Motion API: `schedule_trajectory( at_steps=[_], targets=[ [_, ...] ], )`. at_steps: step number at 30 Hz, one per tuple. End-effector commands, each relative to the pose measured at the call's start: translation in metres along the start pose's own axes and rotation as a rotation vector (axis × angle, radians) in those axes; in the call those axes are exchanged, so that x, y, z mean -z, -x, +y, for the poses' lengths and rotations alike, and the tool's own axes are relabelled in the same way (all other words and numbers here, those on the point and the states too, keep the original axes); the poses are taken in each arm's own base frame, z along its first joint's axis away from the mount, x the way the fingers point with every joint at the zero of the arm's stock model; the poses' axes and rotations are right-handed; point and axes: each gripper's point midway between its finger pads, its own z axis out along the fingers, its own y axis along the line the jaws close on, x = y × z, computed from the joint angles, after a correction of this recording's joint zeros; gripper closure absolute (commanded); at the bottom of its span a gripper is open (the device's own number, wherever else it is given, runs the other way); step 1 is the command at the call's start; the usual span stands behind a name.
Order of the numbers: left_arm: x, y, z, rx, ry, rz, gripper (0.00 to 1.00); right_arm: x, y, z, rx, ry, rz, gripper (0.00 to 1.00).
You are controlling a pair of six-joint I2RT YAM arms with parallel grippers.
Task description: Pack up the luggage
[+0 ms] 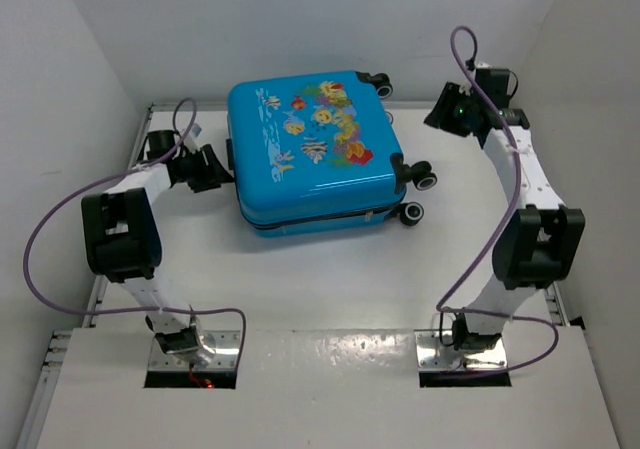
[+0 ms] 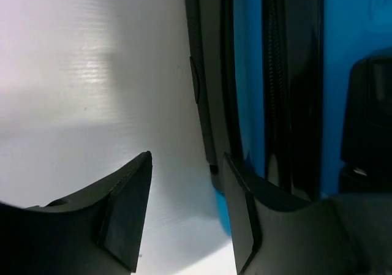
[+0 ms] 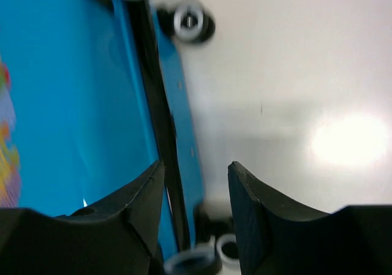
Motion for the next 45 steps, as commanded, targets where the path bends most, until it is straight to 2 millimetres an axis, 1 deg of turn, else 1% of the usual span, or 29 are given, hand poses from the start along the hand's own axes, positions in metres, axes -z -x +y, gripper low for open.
schedule_trajectory(
  at_steps=[1, 2, 3, 4, 5, 6, 7, 9, 10, 11, 12, 15, 16, 21, 22, 24, 25, 26, 28, 29, 31, 33, 34, 36, 37, 39, 42, 43, 45],
  targets=[
    [0.018, 0.03, -0.019, 0.094, -0.043, -0.126, 0.45, 0.034, -0.024, 0.006, 0.077, 0.051, 0.013, 0.53],
    [0.014, 0.029, -0.021, 0.103, -0.049, -0.122, 0.45, 0.05, -0.038, 0.008, 0.101, 0.077, 0.0, 0.53],
    [0.014, 0.03, -0.019, 0.104, -0.038, -0.126, 0.47, 0.045, -0.05, 0.007, 0.121, 0.098, 0.021, 0.55],
    [0.01, 0.031, -0.018, 0.118, -0.039, -0.128, 0.47, 0.056, -0.057, 0.01, 0.143, 0.124, -0.008, 0.55],
    [0.01, 0.033, -0.019, 0.123, -0.042, -0.135, 0.47, 0.074, -0.052, 0.018, 0.185, 0.145, -0.058, 0.56],
    [0.008, 0.033, -0.013, 0.152, -0.038, -0.138, 0.48, 0.076, -0.063, 0.017, 0.205, 0.155, -0.054, 0.59],
    [0.006, 0.03, -0.013, 0.157, -0.048, -0.125, 0.48, 0.094, -0.062, 0.024, 0.23, 0.176, -0.085, 0.65],
    [0.007, 0.038, -0.016, 0.152, -0.055, -0.144, 0.5, 0.102, -0.074, 0.031, 0.293, 0.204, -0.069, 0.7],
    [0.006, 0.04, -0.015, 0.152, -0.055, -0.144, 0.5, 0.116, -0.073, 0.034, 0.306, 0.208, -0.093, 0.72],
    [0.001, 0.036, -0.017, 0.152, -0.058, -0.131, 0.5, 0.12, -0.074, 0.034, 0.321, 0.213, -0.099, 0.73],
    [0.0, 0.038, -0.023, 0.138, -0.068, -0.131, 0.5, 0.119, -0.091, 0.046, 0.373, 0.254, -0.069, 0.73],
    [-0.013, 0.034, -0.027, 0.114, -0.043, -0.115, 0.5, 0.131, -0.105, 0.061, 0.441, 0.303, -0.072, 0.78],
    [-0.018, 0.031, -0.021, 0.123, -0.026, -0.108, 0.5, 0.13, -0.115, 0.062, 0.445, 0.311, -0.041, 0.81],
    [-0.036, 0.028, -0.028, 0.096, 0.0, -0.093, 0.51, 0.126, -0.149, 0.065, 0.462, 0.327, 0.05, 0.94],
    [-0.039, 0.027, -0.024, 0.101, 0.017, -0.091, 0.51, 0.121, -0.168, 0.062, 0.473, 0.329, 0.092, 0.96],
    [-0.045, 0.021, -0.021, 0.088, 0.058, -0.082, 0.52, 0.119, -0.17, 0.054, 0.508, 0.278, 0.055, 1.0],
    [-0.044, 0.023, -0.019, 0.089, 0.074, -0.087, 0.53, 0.114, -0.192, 0.049, 0.561, 0.294, 0.054, 1.0],
    [-0.046, 0.022, -0.021, 0.082, 0.079, -0.085, 0.56, 0.114, -0.185, 0.053, 0.64, 0.307, -0.026, 1.0],
    [-0.049, 0.018, -0.017, 0.091, 0.095, -0.072, 0.58, 0.106, -0.218, 0.05, 0.764, 0.362, -0.062, 1.0],
    [-0.052, 0.018, -0.016, 0.104, 0.095, -0.07, 0.62, 0.11, -0.203, 0.067, 0.848, 0.408, -0.189, 1.0],
    [-0.055, 0.012, -0.014, 0.114, 0.093, -0.047, 0.66, 0.105, -0.236, 0.064, 0.973, 0.478, -0.157, 1.0],
    [-0.057, 0.015, -0.016, 0.102, 0.082, -0.042, 0.75, 0.101, -0.245, 0.069, 1.034, 0.524, -0.182, 1.0],
    [-0.059, 0.009, -0.012, 0.113, 0.09, -0.021, 0.79, 0.1, -0.25, 0.075, 1.147, 0.546, -0.213, 1.0],
    [-0.062, 0.006, -0.01, 0.108, 0.093, -0.013, 0.92, 0.085, -0.255, 0.074, 1.219, 0.514, -0.28, 1.0],
    [-0.064, 0.001, -0.006, 0.118, 0.1, 0.006, 1.0, 0.084, -0.249, 0.086, 1.308, 0.509, -0.361, 1.0],
    [-0.065, 0.0, -0.007, 0.111, 0.113, 0.005, 1.0, 0.069, -0.262, 0.085, 1.367, 0.503, -0.316, 1.0],
    [-0.067, -0.004, 0.003, 0.119, 0.159, 0.01, 1.0, 0.058, -0.252, 0.098, 1.455, 0.484, -0.418, 1.0],
    [-0.066, 0.001, 0.003, 0.115, 0.166, -0.002, 1.0, 0.052, -0.259, 0.097, 1.48, 0.49, -0.418, 1.0],
    [-0.07, -0.007, 0.013, 0.135, 0.182, 0.021, 1.0, 0.056, -0.244, 0.108, 1.538, 0.471, -0.57, 1.0]
  ],
)
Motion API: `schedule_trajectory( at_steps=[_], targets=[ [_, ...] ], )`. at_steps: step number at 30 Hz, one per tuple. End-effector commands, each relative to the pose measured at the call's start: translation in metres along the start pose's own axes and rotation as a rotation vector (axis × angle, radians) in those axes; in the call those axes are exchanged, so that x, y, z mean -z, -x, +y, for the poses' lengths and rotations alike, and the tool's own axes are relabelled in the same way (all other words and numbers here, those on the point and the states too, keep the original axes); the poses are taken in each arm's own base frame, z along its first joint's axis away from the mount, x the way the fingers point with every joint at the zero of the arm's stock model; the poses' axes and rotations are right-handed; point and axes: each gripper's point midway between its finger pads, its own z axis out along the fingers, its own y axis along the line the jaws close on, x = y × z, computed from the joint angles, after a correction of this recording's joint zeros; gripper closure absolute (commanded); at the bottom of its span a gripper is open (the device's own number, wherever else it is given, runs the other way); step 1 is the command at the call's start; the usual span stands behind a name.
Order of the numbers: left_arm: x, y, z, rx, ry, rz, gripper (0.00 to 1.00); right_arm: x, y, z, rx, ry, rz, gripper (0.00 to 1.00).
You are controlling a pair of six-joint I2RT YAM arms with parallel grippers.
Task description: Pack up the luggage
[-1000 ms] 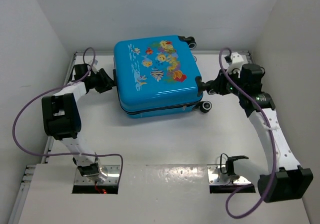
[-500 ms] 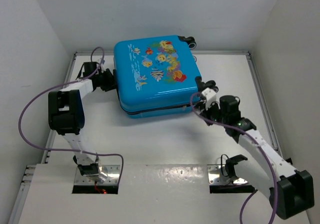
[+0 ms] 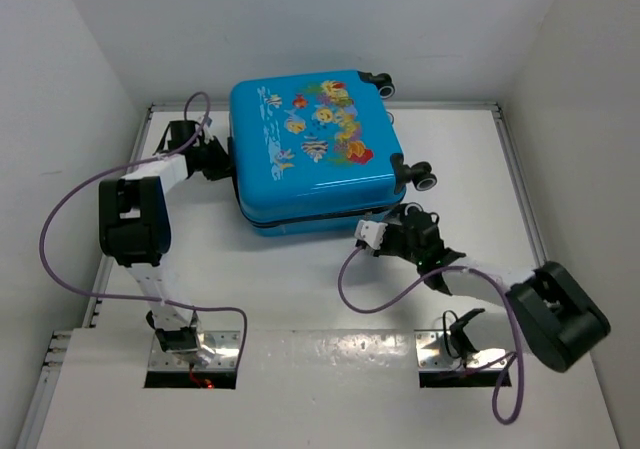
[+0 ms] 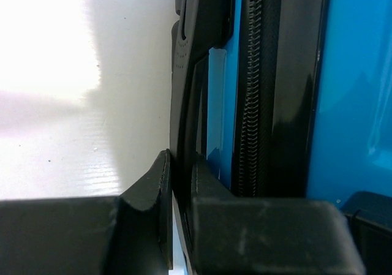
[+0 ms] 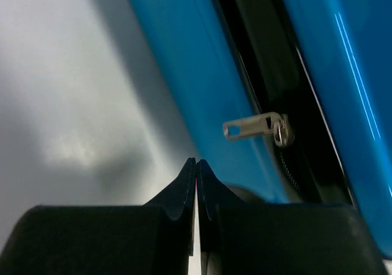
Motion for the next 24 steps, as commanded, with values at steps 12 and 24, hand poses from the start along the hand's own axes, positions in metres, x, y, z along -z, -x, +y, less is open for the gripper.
schedule_trajectory(
  at_steps=[12, 24],
  targets=[
    [-0.001, -0.006, 0.073, 0.107, 0.157, 0.018, 1.0, -0.068, 0.051, -0.109, 0.271, -0.407, -0.162, 1.0],
    [0.015, -0.003, 0.096, 0.176, 0.18, -0.014, 1.0, -0.054, 0.048, -0.125, 0.046, -0.439, -0.09, 0.87]
  ],
)
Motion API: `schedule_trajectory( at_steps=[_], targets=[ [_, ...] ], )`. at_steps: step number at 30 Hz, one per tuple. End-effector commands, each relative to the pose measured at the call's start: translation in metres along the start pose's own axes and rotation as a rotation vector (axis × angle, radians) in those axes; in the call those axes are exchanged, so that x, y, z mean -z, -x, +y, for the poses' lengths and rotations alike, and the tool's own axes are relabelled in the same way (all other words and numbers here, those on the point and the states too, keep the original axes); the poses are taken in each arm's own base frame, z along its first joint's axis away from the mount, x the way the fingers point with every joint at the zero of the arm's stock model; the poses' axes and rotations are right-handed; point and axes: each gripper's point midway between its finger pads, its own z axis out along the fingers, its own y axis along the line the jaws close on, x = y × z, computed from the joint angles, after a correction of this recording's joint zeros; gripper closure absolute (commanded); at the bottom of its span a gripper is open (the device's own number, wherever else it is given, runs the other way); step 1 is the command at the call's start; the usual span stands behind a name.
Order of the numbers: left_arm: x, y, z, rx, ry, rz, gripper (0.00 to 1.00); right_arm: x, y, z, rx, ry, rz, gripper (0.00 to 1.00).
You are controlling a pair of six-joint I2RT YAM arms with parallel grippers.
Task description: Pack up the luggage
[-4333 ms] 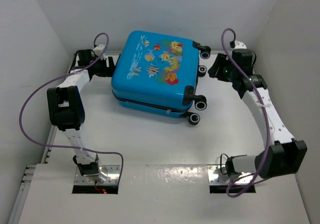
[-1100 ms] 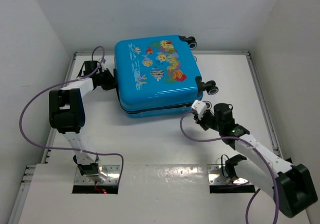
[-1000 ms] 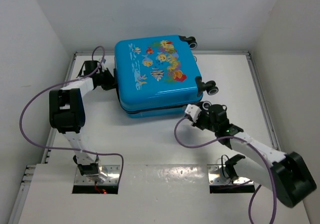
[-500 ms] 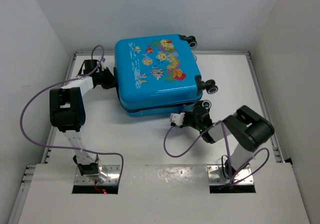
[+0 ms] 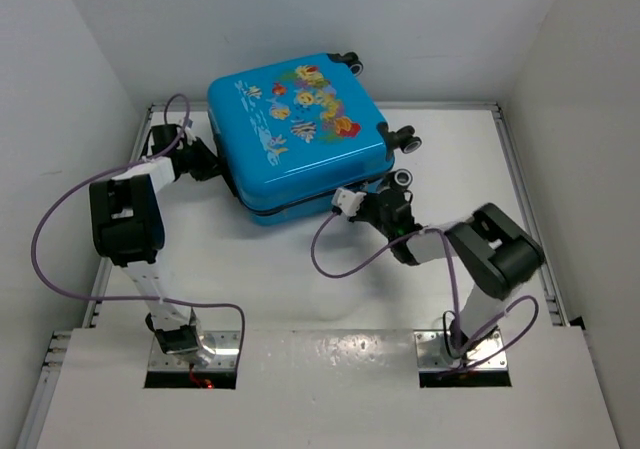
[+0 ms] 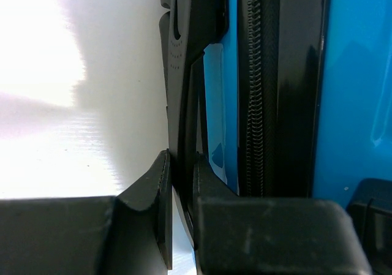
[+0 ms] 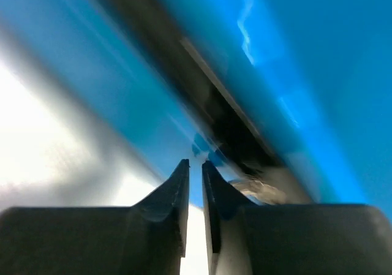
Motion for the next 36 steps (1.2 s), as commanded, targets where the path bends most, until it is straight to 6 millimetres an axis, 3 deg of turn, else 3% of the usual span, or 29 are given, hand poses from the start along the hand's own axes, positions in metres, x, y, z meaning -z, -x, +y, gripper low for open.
schedule_trajectory(
  at_steps=[1, 3, 4, 6, 8, 12, 14, 16, 19, 24, 25, 27, 28, 29, 36],
  targets=[
    [0.007, -0.017, 0.065, 0.052, 0.198, 0.031, 1.0, 0.022, 0.037, -0.061, -0.165, -0.198, -0.073, 0.85],
    [0.007, -0.014, 0.062, 0.048, 0.186, 0.027, 1.0, 0.044, 0.029, -0.056, -0.245, -0.16, 0.005, 0.79],
    [0.007, -0.014, 0.062, 0.048, 0.186, 0.027, 1.0, 0.051, 0.018, -0.044, -0.4, -0.146, 0.066, 0.79],
    [0.007, -0.015, 0.06, 0.049, 0.178, 0.03, 1.0, 0.067, 0.022, -0.054, -0.598, -0.203, 0.106, 0.78],
    [0.005, -0.017, 0.062, 0.062, 0.181, 0.037, 1.0, 0.074, 0.025, -0.052, -0.692, -0.207, 0.135, 0.76],
    [0.005, -0.017, 0.062, 0.062, 0.181, 0.037, 1.0, 0.067, 0.013, -0.039, -0.795, -0.251, 0.251, 0.75],
    [0.003, -0.019, 0.065, 0.066, 0.185, 0.045, 1.0, 0.062, 0.011, -0.047, -0.856, -0.292, 0.267, 0.75],
    [0.003, -0.019, 0.065, 0.066, 0.185, 0.045, 1.0, 0.059, 0.0, -0.042, -0.895, -0.299, 0.316, 0.75],
    [0.003, -0.019, 0.065, 0.066, 0.185, 0.045, 1.0, 0.055, -0.001, -0.033, -0.941, -0.252, 0.341, 0.73],
    [0.003, -0.019, 0.062, 0.039, 0.163, 0.047, 1.0, 0.053, -0.001, -0.025, -0.958, -0.145, 0.279, 0.58],
    [0.003, -0.019, 0.06, 0.039, 0.153, 0.051, 1.0, 0.052, 0.009, -0.021, -0.972, -0.077, 0.235, 0.58],
    [0.002, -0.025, 0.061, 0.033, 0.139, 0.05, 1.0, 0.055, -0.002, -0.025, -1.012, -0.074, 0.234, 0.58],
    [0.003, -0.026, 0.062, 0.055, 0.119, 0.049, 1.0, 0.056, 0.007, -0.024, -1.03, -0.034, 0.195, 0.58],
    [0.007, -0.017, 0.064, 0.072, 0.1, 0.01, 1.0, 0.058, 0.002, -0.025, -1.069, -0.042, 0.193, 0.58],
    [0.007, -0.021, 0.077, 0.172, 0.08, 0.027, 1.0, 0.051, 0.021, -0.014, -1.135, 0.059, 0.071, 0.52]
  ],
)
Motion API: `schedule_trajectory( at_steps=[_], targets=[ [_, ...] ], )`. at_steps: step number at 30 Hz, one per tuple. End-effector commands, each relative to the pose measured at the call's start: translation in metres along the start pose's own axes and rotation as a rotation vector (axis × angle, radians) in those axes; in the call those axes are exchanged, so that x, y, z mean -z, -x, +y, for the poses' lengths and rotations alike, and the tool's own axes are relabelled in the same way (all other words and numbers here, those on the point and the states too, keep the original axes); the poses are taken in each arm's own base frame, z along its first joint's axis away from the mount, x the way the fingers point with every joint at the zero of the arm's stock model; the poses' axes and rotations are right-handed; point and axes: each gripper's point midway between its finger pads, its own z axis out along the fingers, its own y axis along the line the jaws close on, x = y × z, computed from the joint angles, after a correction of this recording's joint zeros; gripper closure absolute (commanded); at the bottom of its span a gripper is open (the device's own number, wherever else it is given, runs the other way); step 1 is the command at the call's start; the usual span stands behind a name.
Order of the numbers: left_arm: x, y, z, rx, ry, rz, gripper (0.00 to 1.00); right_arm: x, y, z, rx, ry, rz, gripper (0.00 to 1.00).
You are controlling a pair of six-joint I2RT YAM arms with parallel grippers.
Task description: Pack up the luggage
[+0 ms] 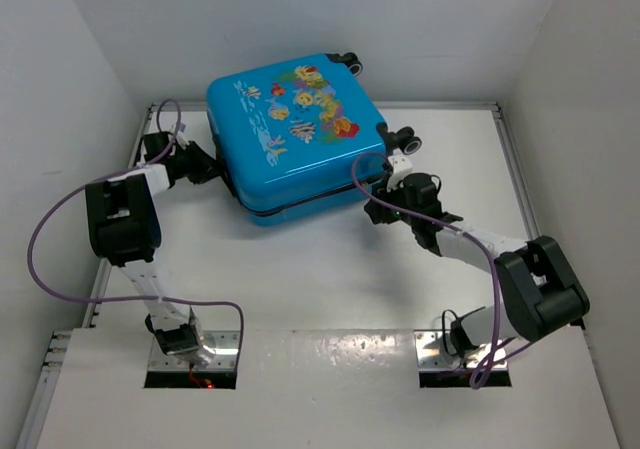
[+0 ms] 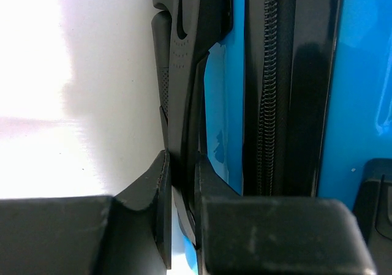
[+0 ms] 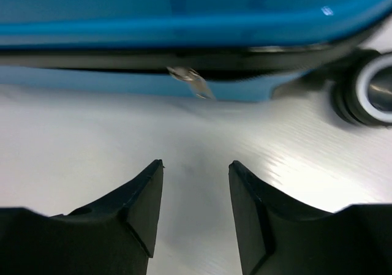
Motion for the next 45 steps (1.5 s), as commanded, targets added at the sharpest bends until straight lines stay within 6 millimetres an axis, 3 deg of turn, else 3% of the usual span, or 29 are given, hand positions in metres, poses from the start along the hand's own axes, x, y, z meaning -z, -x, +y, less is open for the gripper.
schedule_trajectory(
  at_steps=[1, 5, 13, 23, 29, 38, 45],
  targets=[
    [0.012, -0.02, 0.073, 0.1, 0.186, 0.04, 1.0, -0.004, 0.032, 0.032, -0.041, 0.168, -0.123, 0.53],
    [0.013, -0.023, 0.075, 0.093, 0.192, 0.055, 1.0, -0.013, 0.037, 0.035, -0.065, 0.185, -0.155, 0.62],
    [0.013, -0.022, 0.075, 0.065, 0.192, 0.082, 1.0, -0.031, 0.039, 0.022, -0.062, 0.138, -0.206, 0.63],
    [0.013, -0.03, 0.081, 0.058, 0.206, 0.095, 1.0, -0.035, 0.077, 0.023, -0.106, 0.13, -0.287, 0.63],
    [0.011, -0.029, 0.082, 0.058, 0.206, 0.095, 1.0, -0.035, 0.09, 0.031, -0.095, 0.158, -0.316, 0.76],
    [0.01, -0.031, 0.085, 0.054, 0.209, 0.103, 1.0, -0.041, 0.08, 0.027, -0.065, 0.156, -0.299, 0.99],
    [0.014, -0.029, 0.088, 0.057, 0.222, 0.091, 1.0, -0.029, 0.077, 0.011, -0.076, 0.08, -0.299, 1.0]
  ],
)
